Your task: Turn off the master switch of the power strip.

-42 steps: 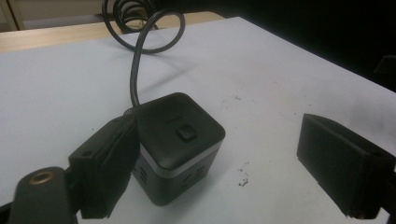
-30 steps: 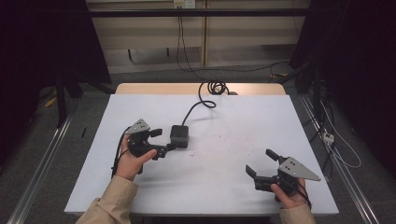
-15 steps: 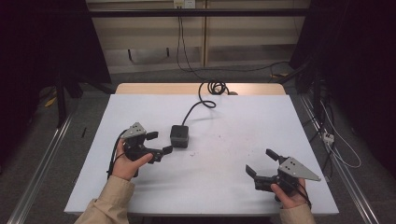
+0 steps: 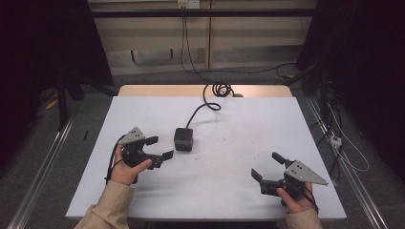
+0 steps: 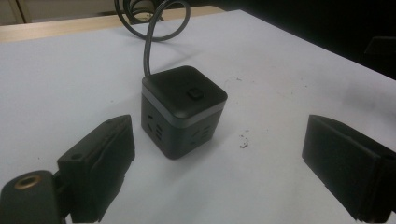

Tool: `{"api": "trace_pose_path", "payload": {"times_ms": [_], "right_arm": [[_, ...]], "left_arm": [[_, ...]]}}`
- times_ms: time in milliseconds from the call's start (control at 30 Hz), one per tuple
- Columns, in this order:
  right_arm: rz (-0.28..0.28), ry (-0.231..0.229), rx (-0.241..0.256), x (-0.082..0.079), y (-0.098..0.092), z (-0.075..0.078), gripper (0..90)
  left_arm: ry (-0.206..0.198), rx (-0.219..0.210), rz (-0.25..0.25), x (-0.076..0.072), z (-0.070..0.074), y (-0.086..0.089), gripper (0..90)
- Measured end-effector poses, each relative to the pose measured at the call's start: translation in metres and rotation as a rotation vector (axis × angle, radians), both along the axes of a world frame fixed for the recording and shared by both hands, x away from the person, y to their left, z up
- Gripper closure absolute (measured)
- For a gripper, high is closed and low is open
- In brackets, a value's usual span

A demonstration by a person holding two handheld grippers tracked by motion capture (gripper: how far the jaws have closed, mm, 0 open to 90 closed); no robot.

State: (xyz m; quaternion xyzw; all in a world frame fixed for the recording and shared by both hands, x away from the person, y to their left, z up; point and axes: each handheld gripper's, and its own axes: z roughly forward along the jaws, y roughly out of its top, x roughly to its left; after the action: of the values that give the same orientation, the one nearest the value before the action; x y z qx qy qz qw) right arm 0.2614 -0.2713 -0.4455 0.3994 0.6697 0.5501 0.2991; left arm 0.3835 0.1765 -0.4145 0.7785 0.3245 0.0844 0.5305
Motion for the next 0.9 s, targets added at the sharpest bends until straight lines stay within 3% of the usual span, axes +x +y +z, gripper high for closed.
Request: {"api": "trace_pose_path", "payload": {"times_ms": [900], "right_arm": [[0.000,0.000,0.003,0.000,0.000,0.000,4.3]], "left_arm": [[0.003,0.026,0.034,-0.015,-0.011,0.029,8.6]]}}
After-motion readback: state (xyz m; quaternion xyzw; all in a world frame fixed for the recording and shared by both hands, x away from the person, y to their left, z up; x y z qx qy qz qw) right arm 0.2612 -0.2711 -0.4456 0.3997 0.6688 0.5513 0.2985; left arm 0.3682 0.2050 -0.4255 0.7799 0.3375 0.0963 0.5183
